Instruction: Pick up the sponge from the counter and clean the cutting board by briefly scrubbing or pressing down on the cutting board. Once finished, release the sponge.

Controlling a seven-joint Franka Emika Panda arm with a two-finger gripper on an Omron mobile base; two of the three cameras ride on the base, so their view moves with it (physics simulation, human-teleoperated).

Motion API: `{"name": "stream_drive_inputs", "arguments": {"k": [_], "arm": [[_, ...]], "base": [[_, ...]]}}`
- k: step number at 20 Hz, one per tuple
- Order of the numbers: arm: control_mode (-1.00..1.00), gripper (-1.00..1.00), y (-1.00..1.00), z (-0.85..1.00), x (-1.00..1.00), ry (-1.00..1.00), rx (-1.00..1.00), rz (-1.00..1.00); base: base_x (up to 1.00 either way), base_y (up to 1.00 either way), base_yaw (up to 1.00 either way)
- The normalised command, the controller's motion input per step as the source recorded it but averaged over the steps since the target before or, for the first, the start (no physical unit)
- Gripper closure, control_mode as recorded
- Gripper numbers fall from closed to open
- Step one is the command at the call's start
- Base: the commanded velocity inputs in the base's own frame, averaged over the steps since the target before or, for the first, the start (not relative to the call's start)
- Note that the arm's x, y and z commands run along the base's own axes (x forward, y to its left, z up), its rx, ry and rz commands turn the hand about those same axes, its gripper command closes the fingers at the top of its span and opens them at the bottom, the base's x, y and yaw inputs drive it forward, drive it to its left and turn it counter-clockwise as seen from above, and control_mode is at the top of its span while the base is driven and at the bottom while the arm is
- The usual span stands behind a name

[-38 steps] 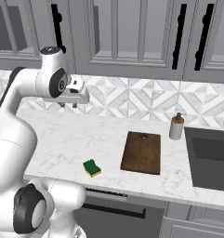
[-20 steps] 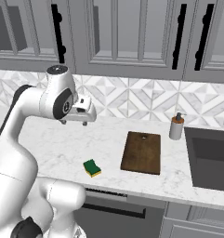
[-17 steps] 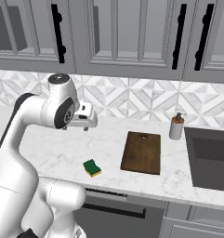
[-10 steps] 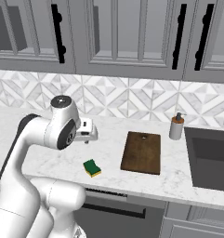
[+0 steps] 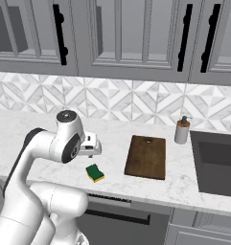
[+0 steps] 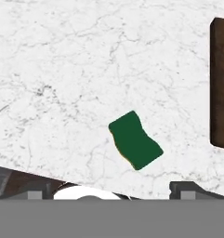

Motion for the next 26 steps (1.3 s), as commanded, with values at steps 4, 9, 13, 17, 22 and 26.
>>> {"name": "stream_drive_inputs", "arguments": {"k": [4,9,13,17,22,26], "arm": [[-1.00,-1.00,-0.06,-0.45,0.05,0.11,-0.01,0.00],[-1.00,-1.00,0.00,-0.44,0.04,0.08,-0.01,0.00],[-1.00,-1.00,-0.02,-0.36,0.15,0.06,0.00,0.00],[-1.00,-1.00,-0.08,-0.24,0.22,0.05,0.00,0.00],[-1.00,-1.00,-0.09,-0.27,0.26,0.03,0.00,0.02],[-1.00,-1.00,-0.02,-0.36,0.13,0.00,-0.01,0.08]], "base": [[0.00,0.00,0.00],[0.00,0.00,0.00],[0.00,0.00,0.00],[0.00,0.00,0.00],[0.00,0.00,0.00],[0.00,0.00,0.00]]}}
